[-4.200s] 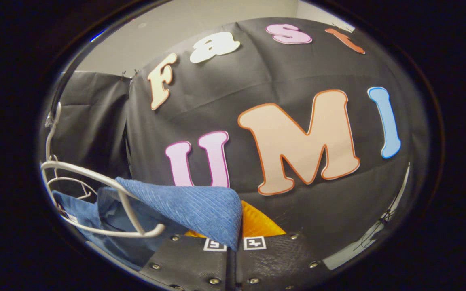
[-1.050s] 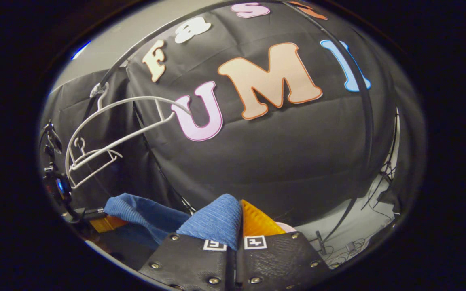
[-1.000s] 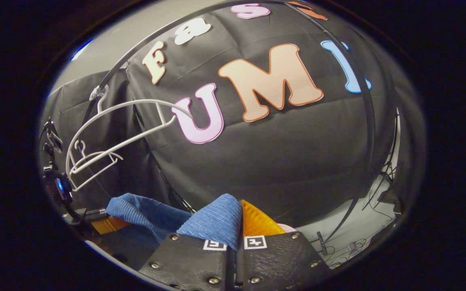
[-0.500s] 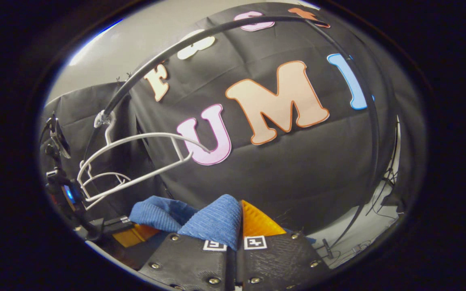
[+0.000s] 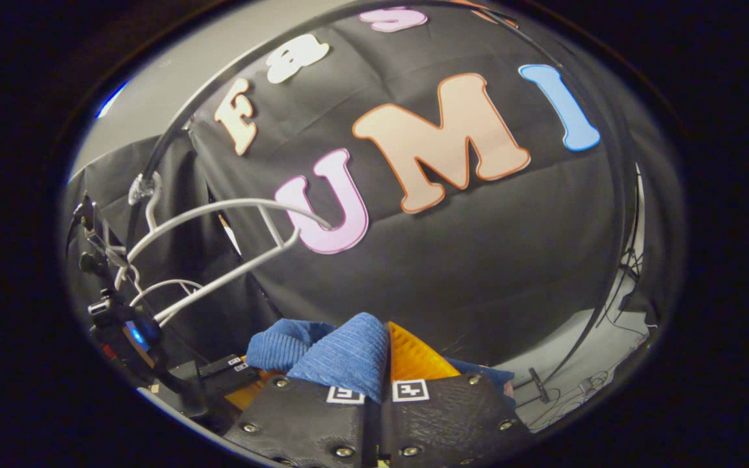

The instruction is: Grasp the clothes on the hanger with both hands and then place them into the laundry hamper below.

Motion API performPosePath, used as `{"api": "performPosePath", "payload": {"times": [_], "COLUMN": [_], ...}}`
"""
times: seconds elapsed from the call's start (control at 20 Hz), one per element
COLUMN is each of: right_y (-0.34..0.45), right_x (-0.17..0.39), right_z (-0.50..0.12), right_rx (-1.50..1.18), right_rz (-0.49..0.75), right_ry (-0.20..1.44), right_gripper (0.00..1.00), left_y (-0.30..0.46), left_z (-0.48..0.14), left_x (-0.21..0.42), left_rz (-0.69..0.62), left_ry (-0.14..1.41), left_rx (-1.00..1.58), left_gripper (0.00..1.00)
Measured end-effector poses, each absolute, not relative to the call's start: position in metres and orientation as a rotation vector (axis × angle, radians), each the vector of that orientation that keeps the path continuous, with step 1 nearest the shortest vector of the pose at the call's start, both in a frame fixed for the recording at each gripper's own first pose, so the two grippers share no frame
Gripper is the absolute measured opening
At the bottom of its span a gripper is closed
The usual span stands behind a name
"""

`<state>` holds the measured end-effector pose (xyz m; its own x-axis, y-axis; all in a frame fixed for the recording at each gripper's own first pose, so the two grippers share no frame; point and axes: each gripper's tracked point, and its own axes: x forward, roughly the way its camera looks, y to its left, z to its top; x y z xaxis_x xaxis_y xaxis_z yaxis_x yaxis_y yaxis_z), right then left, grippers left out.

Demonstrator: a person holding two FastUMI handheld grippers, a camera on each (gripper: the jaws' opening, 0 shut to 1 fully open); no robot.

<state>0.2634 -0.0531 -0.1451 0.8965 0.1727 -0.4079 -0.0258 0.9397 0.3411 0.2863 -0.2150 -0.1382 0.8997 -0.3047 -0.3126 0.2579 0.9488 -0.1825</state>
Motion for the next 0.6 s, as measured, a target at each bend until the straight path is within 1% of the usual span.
{"api": "performPosePath", "payload": {"times": [0.25,0.6], "right_y": [-0.059,-0.066], "right_x": [0.268,0.265], "right_z": [-0.206,-0.301], "right_rx": [0.303,0.305], "right_rz": [0.050,-0.006], "right_ry": [0.567,0.693], "right_gripper": [0.07,0.07], "left_y": [-0.217,-0.211], "left_z": [-0.198,-0.293], "left_x": [0.294,0.286], "left_rz": [-0.299,-0.308], "left_ry": [0.453,0.597], "left_rx": [-0.128,-0.062], "left_gripper": [0.07,0.07]}}
